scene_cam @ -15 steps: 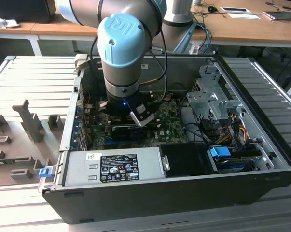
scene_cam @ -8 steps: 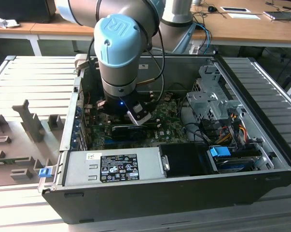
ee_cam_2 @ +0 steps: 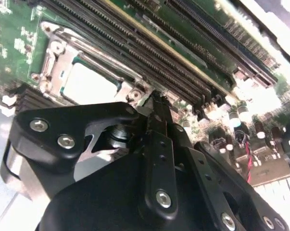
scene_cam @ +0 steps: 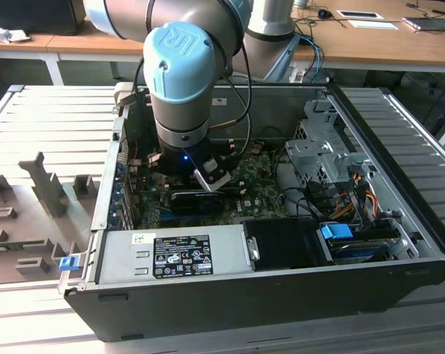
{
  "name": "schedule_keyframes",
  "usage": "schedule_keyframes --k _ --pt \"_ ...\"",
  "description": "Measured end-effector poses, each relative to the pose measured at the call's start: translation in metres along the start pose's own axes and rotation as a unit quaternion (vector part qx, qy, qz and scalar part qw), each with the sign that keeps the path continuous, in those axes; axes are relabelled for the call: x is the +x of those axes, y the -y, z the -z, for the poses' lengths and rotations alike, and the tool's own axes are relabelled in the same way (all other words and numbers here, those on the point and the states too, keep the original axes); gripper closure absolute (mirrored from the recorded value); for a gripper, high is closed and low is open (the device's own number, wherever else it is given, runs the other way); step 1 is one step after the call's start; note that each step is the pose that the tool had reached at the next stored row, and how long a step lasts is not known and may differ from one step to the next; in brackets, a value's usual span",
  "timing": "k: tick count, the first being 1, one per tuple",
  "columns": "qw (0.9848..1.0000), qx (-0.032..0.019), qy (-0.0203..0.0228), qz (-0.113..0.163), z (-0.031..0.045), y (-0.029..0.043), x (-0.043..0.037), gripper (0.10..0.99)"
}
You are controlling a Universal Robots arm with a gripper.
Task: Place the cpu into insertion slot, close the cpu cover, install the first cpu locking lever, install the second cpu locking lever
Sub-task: 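Install the second cpu locking lever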
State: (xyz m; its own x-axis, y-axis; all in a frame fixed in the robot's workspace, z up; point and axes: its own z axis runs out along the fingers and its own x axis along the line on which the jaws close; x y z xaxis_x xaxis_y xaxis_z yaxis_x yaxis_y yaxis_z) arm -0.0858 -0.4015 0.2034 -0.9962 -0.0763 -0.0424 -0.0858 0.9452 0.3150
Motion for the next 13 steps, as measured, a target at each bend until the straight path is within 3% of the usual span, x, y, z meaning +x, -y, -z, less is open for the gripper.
schedule_keyframes --k 6,13 --pt "1.0000 0.0008 -0.0002 0.000 0.0102 -0.0034 -0.0005 0.980" --pt "1.0000 0.0009 -0.0002 0.000 0.0168 -0.0056 -0.0008 0.980"
